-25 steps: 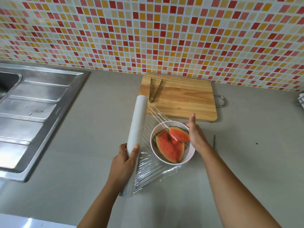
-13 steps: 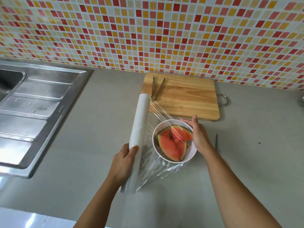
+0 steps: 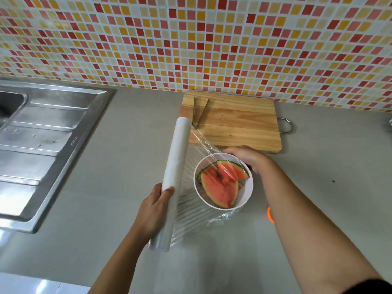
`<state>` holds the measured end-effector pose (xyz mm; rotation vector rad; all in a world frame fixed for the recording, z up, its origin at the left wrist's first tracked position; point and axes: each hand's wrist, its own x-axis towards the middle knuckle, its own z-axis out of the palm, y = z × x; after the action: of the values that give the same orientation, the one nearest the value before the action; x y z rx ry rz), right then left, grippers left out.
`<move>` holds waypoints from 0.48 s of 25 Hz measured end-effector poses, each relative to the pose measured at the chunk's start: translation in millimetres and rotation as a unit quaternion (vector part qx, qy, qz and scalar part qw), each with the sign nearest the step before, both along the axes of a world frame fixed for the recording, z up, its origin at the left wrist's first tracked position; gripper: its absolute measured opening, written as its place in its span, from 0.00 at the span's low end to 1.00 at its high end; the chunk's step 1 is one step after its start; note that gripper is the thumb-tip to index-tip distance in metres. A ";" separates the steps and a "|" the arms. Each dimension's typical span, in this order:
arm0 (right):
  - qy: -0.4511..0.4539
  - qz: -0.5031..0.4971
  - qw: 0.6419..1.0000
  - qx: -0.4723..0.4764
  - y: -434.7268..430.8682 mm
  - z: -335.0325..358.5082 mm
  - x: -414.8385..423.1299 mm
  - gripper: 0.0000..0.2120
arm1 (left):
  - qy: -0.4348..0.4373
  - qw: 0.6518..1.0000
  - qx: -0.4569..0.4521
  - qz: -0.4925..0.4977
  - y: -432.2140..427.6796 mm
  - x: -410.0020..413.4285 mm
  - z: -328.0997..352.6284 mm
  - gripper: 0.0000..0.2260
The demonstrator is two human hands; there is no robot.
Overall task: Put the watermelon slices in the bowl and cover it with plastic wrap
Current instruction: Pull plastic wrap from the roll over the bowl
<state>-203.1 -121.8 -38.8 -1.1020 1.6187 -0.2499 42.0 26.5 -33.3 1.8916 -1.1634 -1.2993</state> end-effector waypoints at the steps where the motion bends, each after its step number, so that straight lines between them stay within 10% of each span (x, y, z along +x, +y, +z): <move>1: -0.002 0.002 1.000 0.015 -1.0 0.1 -0.4 0.13 | 0.002 1.000 -0.001 -0.001 0.5 -0.1 0.0 0.09; 12: -0.070 -0.096 0.993 -0.009 -10.4 -10.3 -6.7 0.15 | 0.014 1.000 0.007 0.001 2.4 -1.5 -6.5 0.08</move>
<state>-209.8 -132.1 -49.1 -0.9227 1.5993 -0.4596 40.5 28.9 -39.8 1.8791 -1.1419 -1.3325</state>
